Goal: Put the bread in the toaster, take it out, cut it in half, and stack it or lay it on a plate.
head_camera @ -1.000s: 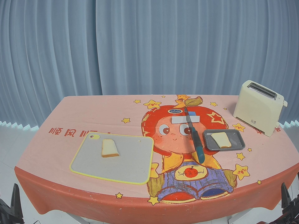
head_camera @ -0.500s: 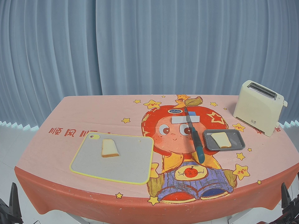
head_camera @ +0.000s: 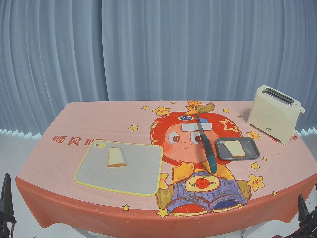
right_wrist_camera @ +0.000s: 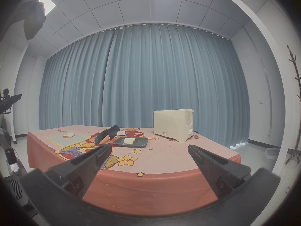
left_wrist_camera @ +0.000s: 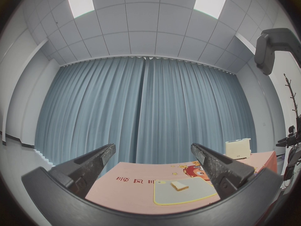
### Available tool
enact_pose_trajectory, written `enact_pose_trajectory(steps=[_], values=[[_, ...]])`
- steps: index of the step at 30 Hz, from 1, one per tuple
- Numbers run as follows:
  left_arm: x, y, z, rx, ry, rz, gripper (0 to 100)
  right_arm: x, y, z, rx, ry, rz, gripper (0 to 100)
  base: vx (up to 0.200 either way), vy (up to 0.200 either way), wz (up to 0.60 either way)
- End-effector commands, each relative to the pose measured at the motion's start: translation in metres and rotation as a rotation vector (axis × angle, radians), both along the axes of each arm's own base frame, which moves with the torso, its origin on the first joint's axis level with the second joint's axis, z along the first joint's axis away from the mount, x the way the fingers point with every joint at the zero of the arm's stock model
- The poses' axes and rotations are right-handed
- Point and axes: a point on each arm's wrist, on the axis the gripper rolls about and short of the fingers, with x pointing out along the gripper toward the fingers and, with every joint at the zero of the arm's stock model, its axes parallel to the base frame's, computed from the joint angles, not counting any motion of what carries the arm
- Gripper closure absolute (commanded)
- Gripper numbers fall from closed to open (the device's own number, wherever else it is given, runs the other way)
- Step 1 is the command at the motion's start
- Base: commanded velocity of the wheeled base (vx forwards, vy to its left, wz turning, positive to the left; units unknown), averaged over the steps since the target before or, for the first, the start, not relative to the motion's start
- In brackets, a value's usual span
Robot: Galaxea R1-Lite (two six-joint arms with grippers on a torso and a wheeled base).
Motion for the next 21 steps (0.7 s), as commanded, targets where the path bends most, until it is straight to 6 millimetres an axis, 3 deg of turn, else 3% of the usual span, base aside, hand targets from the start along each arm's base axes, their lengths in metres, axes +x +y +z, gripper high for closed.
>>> enact_pose_trajectory(steps=[1, 6, 11, 21], values=[[0.032, 0.000, 0.000, 0.003, 0.174, -0.012, 0, 0.000, 0.000, -0.005, 0.000, 0.001, 0.000, 0, 0.000, 0.000, 0.00], [0.052, 0.000, 0.010, 0.010, 0.183, -0.010, 0, 0.000, 0.000, -0.005, 0.000, 0.001, 0.000, 0, 0.000, 0.000, 0.00], [0.070, 0.000, 0.008, 0.056, 0.254, 0.004, 0, 0.000, 0.000, -0.005, 0.000, 0.001, 0.000, 0, 0.000, 0.000, 0.00], [0.093, 0.001, 0.019, 0.088, 0.409, 0.031, 0, 0.000, 0.000, -0.005, 0.000, 0.001, 0.000, 0, 0.000, 0.000, 0.00]])
